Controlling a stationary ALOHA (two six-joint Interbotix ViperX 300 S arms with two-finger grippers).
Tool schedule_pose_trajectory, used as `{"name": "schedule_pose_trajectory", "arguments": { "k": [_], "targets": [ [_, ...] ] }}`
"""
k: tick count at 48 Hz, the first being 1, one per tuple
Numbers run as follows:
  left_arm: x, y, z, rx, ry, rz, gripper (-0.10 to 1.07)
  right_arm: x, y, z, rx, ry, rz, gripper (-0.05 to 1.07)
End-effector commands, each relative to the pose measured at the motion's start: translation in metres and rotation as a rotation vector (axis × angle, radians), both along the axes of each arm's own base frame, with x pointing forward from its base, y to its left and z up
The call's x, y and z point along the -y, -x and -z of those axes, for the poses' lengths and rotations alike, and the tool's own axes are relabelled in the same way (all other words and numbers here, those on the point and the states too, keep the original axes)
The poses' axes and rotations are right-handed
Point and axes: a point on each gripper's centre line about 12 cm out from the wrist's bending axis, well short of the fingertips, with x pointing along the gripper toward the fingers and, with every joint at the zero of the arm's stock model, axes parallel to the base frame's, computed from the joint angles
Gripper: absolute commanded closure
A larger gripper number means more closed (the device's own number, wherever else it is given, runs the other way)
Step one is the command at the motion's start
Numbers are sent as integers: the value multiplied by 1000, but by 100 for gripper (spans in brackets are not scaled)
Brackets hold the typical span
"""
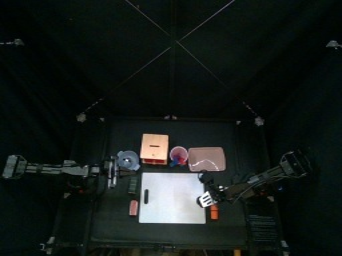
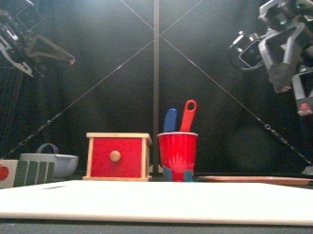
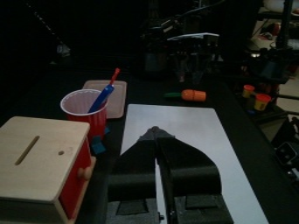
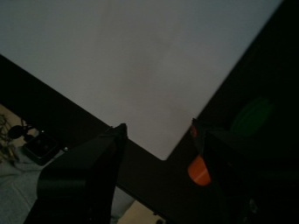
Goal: Grab carrot
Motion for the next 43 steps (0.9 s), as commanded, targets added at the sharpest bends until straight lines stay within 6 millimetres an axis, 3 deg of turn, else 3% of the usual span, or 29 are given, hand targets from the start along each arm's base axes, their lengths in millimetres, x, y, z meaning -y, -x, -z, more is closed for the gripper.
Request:
{"name": "schedule_pose_trajectory", "arguments": {
  "k": [1, 9, 20, 29, 43],
  "targets": [
    [-1, -2, -10, 30, -4, -4, 69, -14, 10, -5, -6, -20, 20, 10],
    [-1, -2, -10, 30, -4, -4, 69, -37, 24, 3, -66, -56, 106, 10],
    [-1, -3, -9, 29, -4, -4, 69, -52, 30, 26, -140, -68, 212, 10],
    [-1, -2, -9, 27, -7, -4, 69, -57, 31, 44, -211, -67, 266, 10],
    [-2, -2, -7, 23, -7, -11, 69, -57, 42, 56, -272, -62, 289, 10]
  ]
}}
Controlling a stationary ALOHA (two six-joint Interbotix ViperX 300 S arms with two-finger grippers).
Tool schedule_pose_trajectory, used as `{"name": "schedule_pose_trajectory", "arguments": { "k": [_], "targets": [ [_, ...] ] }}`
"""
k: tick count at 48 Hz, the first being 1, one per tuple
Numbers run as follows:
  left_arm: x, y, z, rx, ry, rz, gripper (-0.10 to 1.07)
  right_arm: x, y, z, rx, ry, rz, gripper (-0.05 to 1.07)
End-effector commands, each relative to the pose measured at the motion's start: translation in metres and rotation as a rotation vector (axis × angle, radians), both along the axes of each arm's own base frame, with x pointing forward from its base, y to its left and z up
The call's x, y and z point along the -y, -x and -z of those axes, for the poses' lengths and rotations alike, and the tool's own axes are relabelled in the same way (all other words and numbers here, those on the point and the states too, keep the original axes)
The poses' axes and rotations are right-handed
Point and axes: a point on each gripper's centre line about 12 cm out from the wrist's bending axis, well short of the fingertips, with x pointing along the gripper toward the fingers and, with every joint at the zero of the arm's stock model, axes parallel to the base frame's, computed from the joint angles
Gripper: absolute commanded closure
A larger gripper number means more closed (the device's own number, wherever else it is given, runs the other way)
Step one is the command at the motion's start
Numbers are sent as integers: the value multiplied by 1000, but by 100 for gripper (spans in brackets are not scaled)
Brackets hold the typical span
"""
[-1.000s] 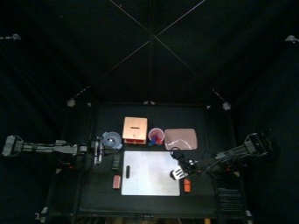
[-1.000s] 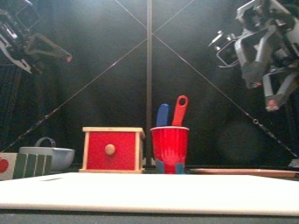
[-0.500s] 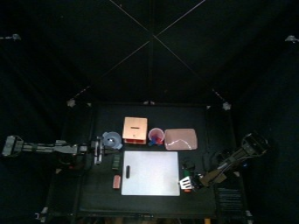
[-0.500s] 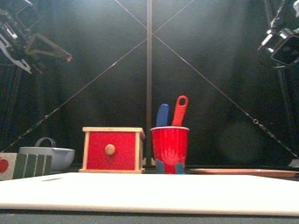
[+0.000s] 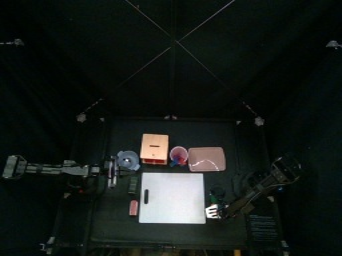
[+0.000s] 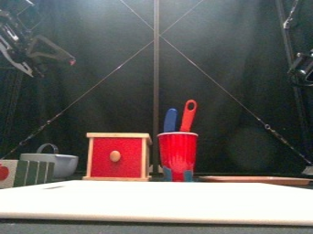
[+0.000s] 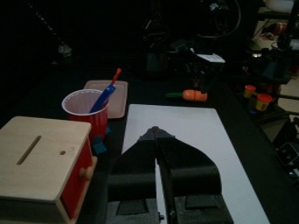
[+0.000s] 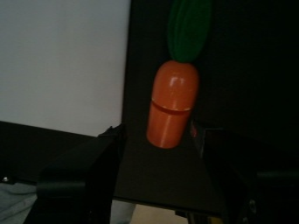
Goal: Grab carrot
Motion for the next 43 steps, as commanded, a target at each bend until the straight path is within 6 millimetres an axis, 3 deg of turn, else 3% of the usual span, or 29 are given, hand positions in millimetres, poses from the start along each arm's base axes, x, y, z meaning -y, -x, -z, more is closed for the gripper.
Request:
{"name": "schedule_pose_trajectory", "arguments": {
  "k": [1, 11, 24, 38, 43],
  "targets": [
    [-1, -2, -8, 26, -6, -4, 69, 0, 2, 0, -4, -6, 8, 10],
    [-1, -2, -7, 24, -4, -4, 69, 5, 6, 18, -41, 16, 15, 10],
    [-5, -1, -7, 24, -12, -23, 69, 5, -14, 38, 31, -8, -9, 13],
    [-5, -2, -7, 21, -12, -25, 69, 5, -15, 36, 43, -11, -15, 38],
    [-5, -2, -7, 22, -9, -26, 69, 10, -25, 28, 81, -3, -14, 39]
  ]
}}
